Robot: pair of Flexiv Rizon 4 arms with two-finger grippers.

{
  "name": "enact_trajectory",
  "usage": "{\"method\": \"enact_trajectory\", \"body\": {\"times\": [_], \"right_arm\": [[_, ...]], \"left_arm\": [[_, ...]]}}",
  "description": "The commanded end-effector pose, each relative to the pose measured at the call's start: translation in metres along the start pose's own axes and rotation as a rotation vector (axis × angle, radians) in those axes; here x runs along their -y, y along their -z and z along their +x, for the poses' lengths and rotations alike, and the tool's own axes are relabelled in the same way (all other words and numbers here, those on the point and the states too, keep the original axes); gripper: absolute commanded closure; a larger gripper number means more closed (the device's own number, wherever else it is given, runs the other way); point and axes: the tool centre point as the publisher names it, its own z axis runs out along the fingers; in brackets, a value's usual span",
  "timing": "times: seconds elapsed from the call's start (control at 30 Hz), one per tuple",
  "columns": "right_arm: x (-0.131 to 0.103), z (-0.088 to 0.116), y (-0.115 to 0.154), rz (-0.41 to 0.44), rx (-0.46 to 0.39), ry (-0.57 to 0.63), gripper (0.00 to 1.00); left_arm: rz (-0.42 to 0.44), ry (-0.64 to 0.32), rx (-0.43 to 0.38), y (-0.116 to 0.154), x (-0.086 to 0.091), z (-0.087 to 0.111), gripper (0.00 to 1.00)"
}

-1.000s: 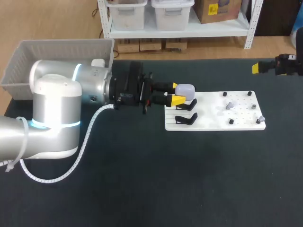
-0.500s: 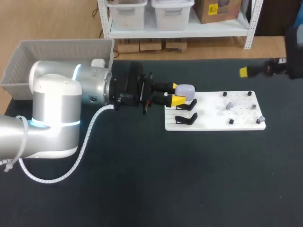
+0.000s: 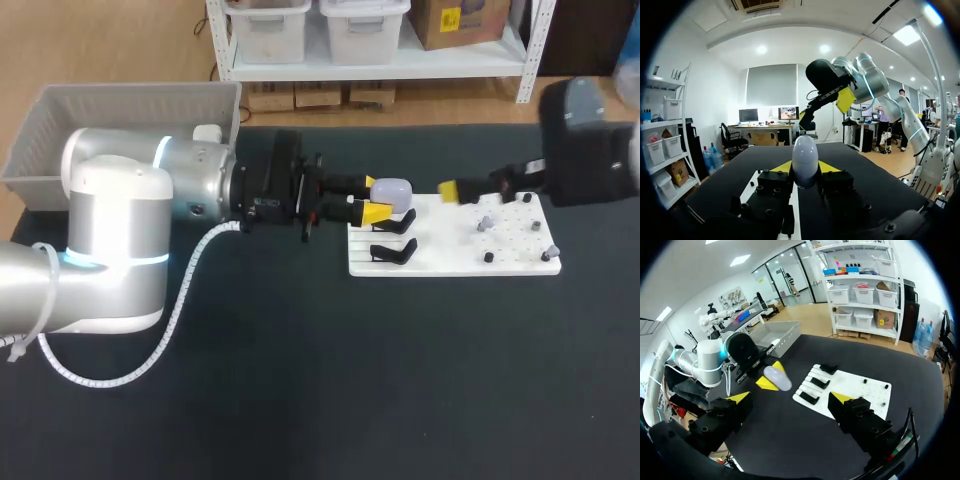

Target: Pick up each earbud case from the left stands, insert the matching earbuds, close the lid, and place the case in the box.

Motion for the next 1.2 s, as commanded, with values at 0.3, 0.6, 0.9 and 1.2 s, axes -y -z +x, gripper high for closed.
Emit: {"method": "enact_trajectory", "body": {"times": [0.3, 0.6, 0.9, 1.2], "right_arm": [[-0.03, 0.016, -0.037, 0.072, -0.032, -0.037, 0.0], [-0.023, 0.01, -0.045, 0.068, -0.039, -0.046, 0.0], [-0.006, 0.008, -0.052, 0.067, -0.047, -0.075, 0.0], [-0.001, 0.008, -0.056, 0.061, -0.057, -0.081, 0.0]], "left_arm": [[-0.005, -0.002, 0.003, 0.0, 0.001, 0.0, 1.0], [-0.005, -0.002, 0.003, 0.0, 0.001, 0.0, 1.0], [-0.005, -0.002, 0.003, 0.0, 0.001, 0.0, 1.0], [-0.005, -0.002, 0.003, 0.0, 0.001, 0.0, 1.0]]}}
